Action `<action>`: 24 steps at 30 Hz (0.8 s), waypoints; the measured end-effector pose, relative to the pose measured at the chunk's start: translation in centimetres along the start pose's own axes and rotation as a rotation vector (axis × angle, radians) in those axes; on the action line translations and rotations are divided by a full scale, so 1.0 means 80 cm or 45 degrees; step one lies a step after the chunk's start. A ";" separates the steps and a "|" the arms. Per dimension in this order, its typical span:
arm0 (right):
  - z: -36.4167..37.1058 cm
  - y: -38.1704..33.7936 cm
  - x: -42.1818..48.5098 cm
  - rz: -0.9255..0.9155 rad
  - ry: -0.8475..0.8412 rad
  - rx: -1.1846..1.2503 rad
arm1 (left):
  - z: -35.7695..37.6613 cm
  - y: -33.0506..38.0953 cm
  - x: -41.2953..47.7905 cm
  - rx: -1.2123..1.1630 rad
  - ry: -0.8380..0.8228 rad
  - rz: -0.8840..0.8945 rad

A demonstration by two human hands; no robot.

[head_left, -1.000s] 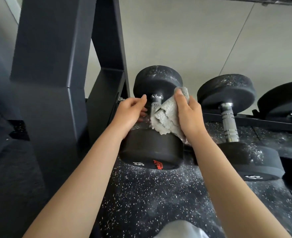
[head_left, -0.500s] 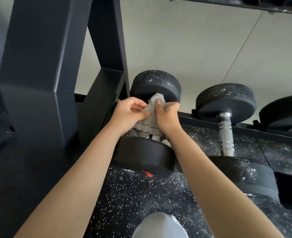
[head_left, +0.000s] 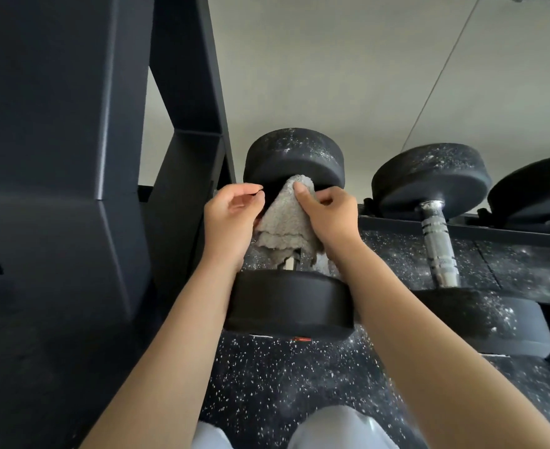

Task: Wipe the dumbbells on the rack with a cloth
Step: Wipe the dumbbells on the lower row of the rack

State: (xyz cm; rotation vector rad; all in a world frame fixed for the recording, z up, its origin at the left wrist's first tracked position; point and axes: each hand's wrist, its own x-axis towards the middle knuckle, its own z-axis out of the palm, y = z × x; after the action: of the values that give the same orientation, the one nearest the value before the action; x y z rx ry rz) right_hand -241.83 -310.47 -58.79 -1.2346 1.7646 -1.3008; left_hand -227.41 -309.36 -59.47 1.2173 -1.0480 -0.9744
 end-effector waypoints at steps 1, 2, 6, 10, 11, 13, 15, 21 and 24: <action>-0.001 -0.001 0.002 0.045 -0.013 0.021 | 0.001 -0.001 0.000 -0.002 -0.013 0.014; -0.003 -0.003 0.003 0.085 -0.031 0.041 | 0.001 -0.001 0.001 -0.001 -0.024 0.033; -0.009 -0.008 -0.004 0.097 -0.103 0.036 | -0.002 -0.002 0.001 -0.010 -0.012 0.089; -0.021 0.000 -0.023 0.143 -0.200 0.036 | -0.004 -0.004 0.000 -0.064 0.031 0.082; -0.021 0.002 -0.025 0.156 -0.207 0.043 | -0.004 -0.004 0.000 -0.063 0.029 0.086; -0.016 0.002 -0.022 0.157 -0.159 0.039 | -0.003 -0.004 0.001 -0.053 0.012 0.100; -0.009 -0.003 -0.012 0.138 -0.079 0.005 | -0.002 -0.004 0.001 -0.035 0.003 0.122; -0.008 -0.017 -0.005 0.173 -0.075 -0.069 | -0.002 -0.003 -0.001 0.037 -0.012 0.174; -0.018 -0.013 -0.020 0.183 -0.205 -0.125 | -0.003 -0.004 -0.002 0.048 -0.021 0.178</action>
State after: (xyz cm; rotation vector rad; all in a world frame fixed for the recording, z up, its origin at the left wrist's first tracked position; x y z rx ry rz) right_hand -242.17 -308.49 -57.43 -1.2060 1.7831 -1.0156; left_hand -227.24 -309.18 -59.81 1.1517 -1.1529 -0.8609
